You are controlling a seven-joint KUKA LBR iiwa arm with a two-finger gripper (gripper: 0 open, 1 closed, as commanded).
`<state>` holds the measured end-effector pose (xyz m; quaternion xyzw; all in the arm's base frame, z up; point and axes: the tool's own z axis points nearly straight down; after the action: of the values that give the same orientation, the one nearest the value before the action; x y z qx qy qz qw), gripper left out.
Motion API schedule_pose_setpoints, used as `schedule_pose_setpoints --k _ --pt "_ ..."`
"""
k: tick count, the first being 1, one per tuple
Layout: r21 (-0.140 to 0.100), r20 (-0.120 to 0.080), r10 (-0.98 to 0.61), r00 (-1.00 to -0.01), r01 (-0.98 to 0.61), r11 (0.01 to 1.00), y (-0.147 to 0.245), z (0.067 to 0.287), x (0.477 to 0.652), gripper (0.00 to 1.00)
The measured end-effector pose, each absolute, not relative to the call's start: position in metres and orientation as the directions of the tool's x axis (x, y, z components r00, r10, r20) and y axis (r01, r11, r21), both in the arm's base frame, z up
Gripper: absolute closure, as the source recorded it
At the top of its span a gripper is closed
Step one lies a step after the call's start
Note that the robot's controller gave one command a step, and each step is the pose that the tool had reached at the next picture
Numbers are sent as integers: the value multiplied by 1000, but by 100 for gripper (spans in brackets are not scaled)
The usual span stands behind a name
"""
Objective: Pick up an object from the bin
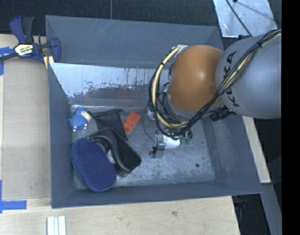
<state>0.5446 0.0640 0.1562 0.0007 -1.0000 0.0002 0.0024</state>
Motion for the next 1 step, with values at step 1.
schedule_pose_setpoints --k 1 --pt "2 -1 64 -998 64 998 116 85 616 0"
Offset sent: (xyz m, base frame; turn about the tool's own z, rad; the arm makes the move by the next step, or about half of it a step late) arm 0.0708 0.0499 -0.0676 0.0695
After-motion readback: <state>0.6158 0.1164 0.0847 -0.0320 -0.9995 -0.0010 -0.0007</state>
